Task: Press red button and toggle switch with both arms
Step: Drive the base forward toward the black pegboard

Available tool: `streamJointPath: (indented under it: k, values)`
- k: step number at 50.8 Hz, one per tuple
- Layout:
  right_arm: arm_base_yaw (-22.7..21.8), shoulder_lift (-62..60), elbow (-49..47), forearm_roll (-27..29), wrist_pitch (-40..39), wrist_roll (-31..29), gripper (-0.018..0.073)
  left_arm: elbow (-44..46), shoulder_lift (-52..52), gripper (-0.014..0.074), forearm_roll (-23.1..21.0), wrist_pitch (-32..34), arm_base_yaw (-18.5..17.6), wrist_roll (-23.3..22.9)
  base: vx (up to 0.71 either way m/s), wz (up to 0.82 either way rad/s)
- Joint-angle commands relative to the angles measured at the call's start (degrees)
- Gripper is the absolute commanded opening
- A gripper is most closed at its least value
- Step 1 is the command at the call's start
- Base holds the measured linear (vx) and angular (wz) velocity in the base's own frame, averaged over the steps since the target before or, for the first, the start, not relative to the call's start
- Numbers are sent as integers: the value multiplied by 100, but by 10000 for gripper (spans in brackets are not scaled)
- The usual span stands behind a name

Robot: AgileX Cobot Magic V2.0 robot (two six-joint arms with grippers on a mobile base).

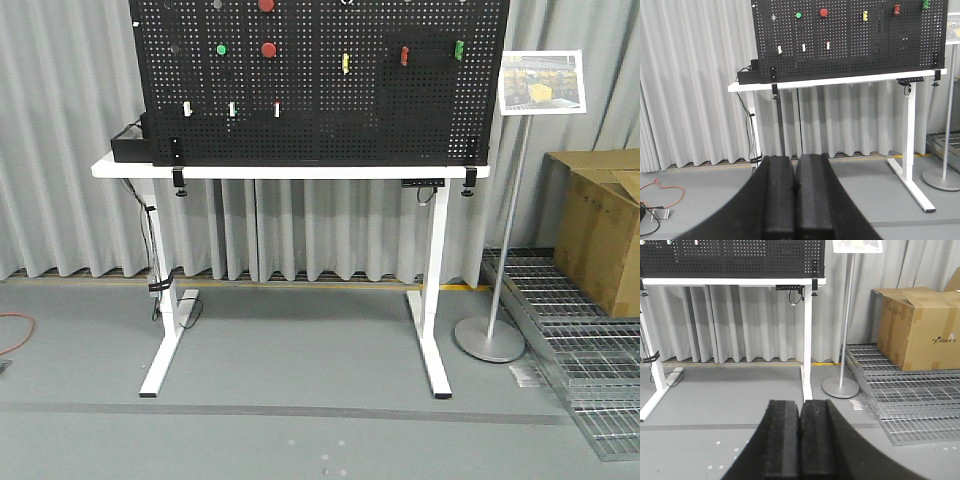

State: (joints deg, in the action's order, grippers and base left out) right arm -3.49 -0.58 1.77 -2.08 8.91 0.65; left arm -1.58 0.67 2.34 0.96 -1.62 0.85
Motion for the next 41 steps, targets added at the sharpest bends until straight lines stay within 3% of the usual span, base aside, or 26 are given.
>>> streamJointPath:
  k: [1, 41]
  values:
    - [-9, -101, 62, -13, -507, -26, 0, -151, -30, 2, -56, 459, -11, -40, 0, 0]
    - [-9, -101, 62, -13, -507, -26, 0, -151, -30, 2, -56, 459, -11, -40, 3, -1]
